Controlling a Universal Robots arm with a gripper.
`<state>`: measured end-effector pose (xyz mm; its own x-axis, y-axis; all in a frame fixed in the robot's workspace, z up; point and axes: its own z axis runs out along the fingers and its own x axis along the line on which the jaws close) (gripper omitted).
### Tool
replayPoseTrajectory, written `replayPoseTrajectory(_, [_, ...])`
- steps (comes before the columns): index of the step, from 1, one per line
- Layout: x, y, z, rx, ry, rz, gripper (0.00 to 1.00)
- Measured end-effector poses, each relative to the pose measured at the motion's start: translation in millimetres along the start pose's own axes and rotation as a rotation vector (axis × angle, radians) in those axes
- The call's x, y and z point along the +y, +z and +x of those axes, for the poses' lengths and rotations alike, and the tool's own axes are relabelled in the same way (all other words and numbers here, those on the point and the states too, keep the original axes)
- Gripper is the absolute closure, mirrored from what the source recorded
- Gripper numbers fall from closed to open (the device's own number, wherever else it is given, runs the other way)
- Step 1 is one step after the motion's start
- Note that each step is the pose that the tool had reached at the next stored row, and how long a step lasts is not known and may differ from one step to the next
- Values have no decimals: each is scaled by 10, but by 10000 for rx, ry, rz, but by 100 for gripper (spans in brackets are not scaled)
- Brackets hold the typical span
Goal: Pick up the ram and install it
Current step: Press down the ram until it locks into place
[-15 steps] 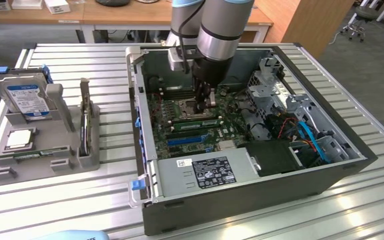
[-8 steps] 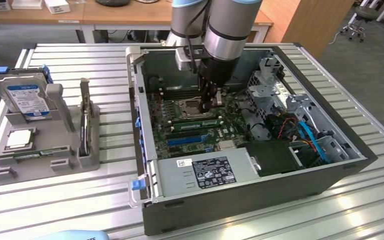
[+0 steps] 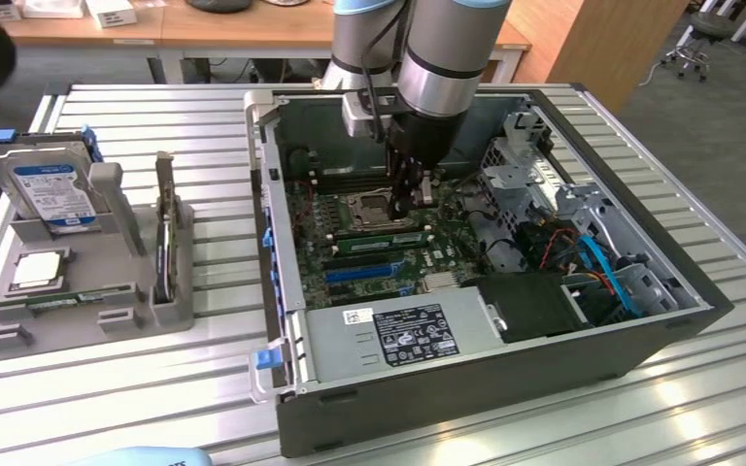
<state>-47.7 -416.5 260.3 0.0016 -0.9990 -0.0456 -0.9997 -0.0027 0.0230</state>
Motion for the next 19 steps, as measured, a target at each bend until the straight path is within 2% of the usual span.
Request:
replayPoseTrajectory(8, [0,0,0,0,0,0,90])
replayPoseTrajectory(9, [1,2,0,-4,185,8,90])
replayPoseTrajectory(12, [5,11,0,-38,1642,75,90])
replayPoseTrajectory(19, [7,17,1,-62,2718,124,90])
